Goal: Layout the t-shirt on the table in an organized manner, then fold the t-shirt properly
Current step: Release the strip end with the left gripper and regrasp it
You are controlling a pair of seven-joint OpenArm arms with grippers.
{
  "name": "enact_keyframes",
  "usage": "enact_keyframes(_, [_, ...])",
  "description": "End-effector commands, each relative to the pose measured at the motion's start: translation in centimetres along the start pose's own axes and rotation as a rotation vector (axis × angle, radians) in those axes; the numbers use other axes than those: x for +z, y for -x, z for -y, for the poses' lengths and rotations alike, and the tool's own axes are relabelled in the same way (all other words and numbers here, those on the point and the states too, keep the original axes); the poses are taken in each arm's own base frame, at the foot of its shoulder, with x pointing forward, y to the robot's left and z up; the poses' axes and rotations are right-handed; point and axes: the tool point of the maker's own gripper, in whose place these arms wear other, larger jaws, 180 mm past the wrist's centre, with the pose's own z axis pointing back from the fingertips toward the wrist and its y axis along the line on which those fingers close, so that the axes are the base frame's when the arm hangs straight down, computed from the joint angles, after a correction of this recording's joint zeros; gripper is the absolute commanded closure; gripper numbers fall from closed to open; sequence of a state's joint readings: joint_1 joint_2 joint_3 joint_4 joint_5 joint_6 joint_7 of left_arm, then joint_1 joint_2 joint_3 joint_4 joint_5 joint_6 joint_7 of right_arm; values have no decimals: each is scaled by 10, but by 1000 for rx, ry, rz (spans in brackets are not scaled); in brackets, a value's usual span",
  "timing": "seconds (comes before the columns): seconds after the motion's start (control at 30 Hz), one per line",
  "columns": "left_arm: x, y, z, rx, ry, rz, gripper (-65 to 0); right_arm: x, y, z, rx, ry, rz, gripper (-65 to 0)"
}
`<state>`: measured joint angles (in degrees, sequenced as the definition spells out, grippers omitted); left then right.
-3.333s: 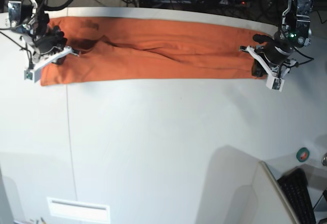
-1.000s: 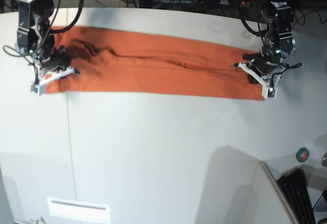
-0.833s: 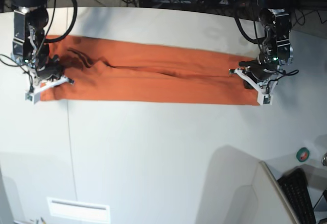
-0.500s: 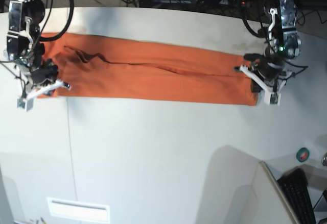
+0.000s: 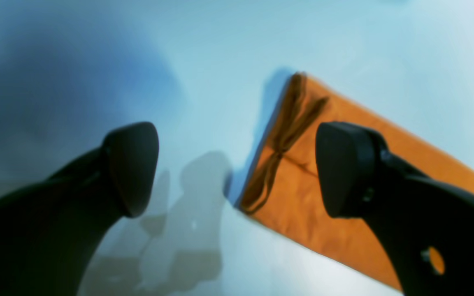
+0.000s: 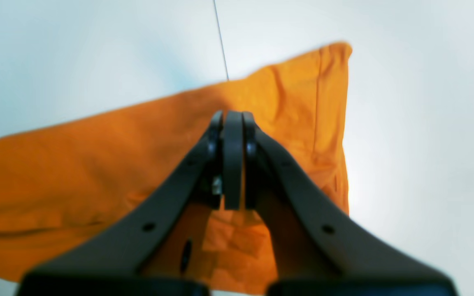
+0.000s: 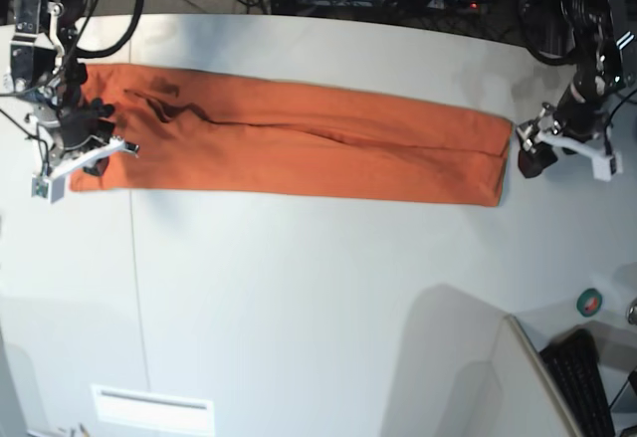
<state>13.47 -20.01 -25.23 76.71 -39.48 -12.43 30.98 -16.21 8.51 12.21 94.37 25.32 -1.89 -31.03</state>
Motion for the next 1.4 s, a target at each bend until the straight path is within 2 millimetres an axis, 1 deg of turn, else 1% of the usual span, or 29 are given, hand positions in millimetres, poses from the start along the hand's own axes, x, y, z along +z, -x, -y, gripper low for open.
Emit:
enact_keyframes(0.0, [-5, -17, 6, 1, 26, 42, -569, 2, -15, 0, 8, -5, 48, 0])
enact_keyframes(0.1, [-21, -12, 13, 17, 42, 12, -569, 3, -14, 0, 9, -5, 47, 0])
enact_keyframes(0.17, [-30, -8, 25, 6, 80, -7, -569, 3, -13, 0, 9, -5, 46, 0])
enact_keyframes(0.23, [-38, -1, 34, -1, 98, -34, -569, 3, -13, 0, 9, -4, 45, 0])
enact_keyframes(0.33, [-45, 12, 33, 10, 94, -73, -569, 3, -12, 0, 9, -4, 43, 0])
enact_keyframes(0.4, [-48, 16, 33, 19, 91, -86, -569, 3, -12, 0, 9, -4, 43, 0])
enact_keyframes(0.53, [-53, 35, 31, 23, 85, -141, -566, 3, -12, 0, 9, -4, 43, 0])
enact_keyframes(0.57, [-56, 36, 34, 20, 89, -148, -550, 3, -12, 0, 9, -4, 43, 0])
enact_keyframes(0.6, [-58, 41, 34, 21, 88, -162, -512, 3, -12, 0, 9, -4, 43, 0])
enact_keyframes(0.63, [-59, 45, 33, 24, 85, -176, -456, 4, -12, 0, 9, -4, 44, 0])
enact_keyframes(0.73, [-60, 52, 26, 41, 68, -194, -260, 4, -12, 0, 9, -4, 44, 0])
enact_keyframes(0.8, [-60, 52, 24, 48, 62, -194, -123, 4, -12, 0, 8, -5, 44, 0])
enact_keyframes(0.83, [-61, 49, 24, 48, 63, -189, -48, 4, -12, 0, 8, -5, 44, 0])
enact_keyframes(0.87, [-61, 48, 23, 48, 62, -188, 0, 4, -12, 0, 8, -5, 44, 0])
enact_keyframes(0.97, [-62, 41, 22, 45, 61, -173, 0, 4, -12, 0, 8, -5, 44, 0])
enact_keyframes(1.07, [-60, 17, 16, 28, 53, -94, 0, 4, -12, 0, 8, -5, 44, 0])
enact_keyframes(1.13, [-55, 7, 23, 2, 72, -48, 0, 4, -13, 0, 7, -4, 45, 0])
enact_keyframes(1.2, [-43, 6, 31, -33, 93, -25, 0, 4, -13, 2, 5, -1, 47, 0])
enact_keyframes(1.27, [-30, 2, 45, -74, 128, 4, 0, 4, -14, 3, 4, 1, 48, 0])
enact_keyframes(1.3, [-24, 4, 47, -84, 131, 6, 0, 4, -13, 2, 6, -2, 46, 0])
enact_keyframes(1.37, [-13, 3, 56, -101, 124, 26, 0, 4, -13, 0, 7, -4, 45, 0])
